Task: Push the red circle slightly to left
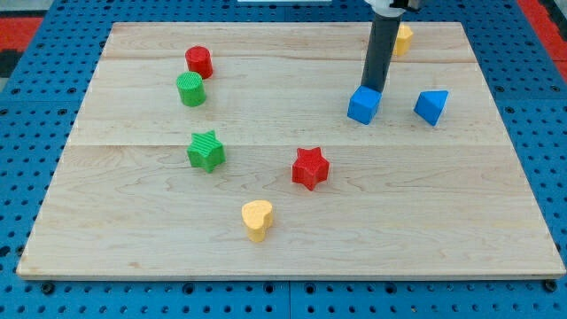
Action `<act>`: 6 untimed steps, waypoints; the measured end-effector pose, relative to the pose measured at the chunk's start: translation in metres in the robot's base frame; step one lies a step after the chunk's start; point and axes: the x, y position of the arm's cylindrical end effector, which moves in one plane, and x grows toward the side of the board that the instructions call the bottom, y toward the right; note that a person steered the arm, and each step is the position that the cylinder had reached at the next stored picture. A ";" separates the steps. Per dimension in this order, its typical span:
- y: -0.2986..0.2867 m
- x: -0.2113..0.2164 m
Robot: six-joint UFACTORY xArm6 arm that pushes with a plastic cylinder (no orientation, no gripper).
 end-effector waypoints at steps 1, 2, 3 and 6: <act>0.001 -0.009; -0.042 -0.055; -0.132 -0.089; -0.229 -0.061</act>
